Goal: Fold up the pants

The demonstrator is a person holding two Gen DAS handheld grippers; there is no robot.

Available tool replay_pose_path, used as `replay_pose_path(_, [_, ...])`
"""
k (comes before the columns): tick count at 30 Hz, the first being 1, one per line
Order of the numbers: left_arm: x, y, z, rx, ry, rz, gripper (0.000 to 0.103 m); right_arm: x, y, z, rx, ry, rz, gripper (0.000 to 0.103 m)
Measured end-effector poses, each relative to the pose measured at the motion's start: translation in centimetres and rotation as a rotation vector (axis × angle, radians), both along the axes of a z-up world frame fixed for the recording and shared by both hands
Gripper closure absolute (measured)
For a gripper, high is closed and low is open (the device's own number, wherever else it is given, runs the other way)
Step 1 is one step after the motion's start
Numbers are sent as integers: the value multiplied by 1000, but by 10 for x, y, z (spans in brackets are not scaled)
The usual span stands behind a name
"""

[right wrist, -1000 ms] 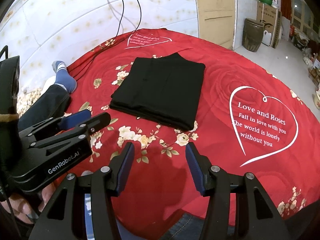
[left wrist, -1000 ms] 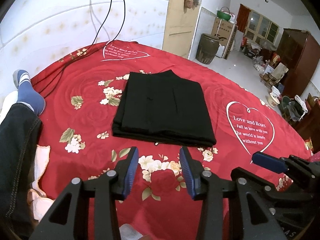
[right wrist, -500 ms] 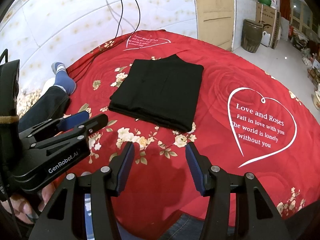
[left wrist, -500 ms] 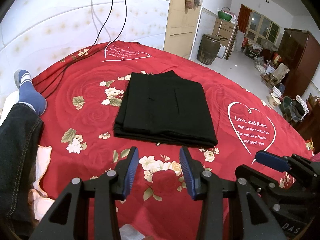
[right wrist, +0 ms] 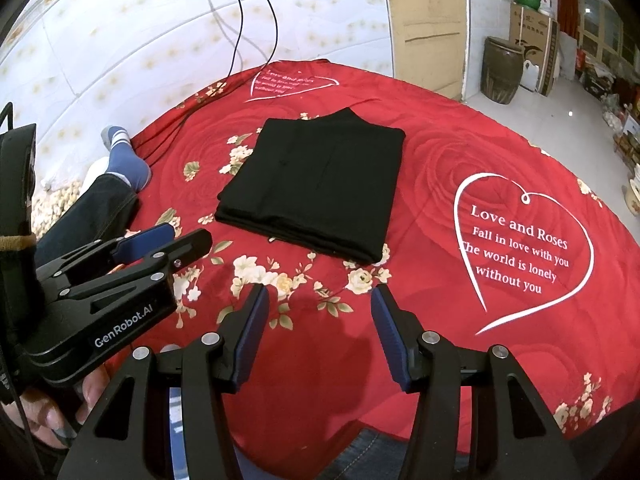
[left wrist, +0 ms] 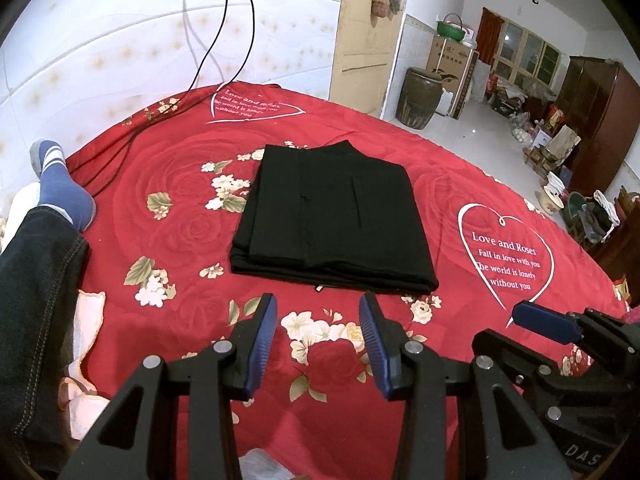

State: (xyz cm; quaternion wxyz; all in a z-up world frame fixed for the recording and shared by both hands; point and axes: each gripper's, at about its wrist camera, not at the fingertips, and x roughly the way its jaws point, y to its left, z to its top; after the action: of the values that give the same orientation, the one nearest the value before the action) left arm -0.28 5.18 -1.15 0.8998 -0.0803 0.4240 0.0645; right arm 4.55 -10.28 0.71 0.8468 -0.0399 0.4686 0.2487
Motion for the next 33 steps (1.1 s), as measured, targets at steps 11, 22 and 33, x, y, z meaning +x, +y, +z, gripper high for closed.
replay_pose_path(11, [-1, -1, -2, 6, 7, 4, 58, 1, -1, -1, -3, 3, -1, 50])
replay_pose_path(22, [-1, -1, -2, 6, 5, 6, 58, 1, 2, -1, -10, 4, 7, 50])
replay_pose_path(33, [-2, -2, -3, 6, 4, 6, 58, -1, 2, 0, -11, 1, 7, 50])
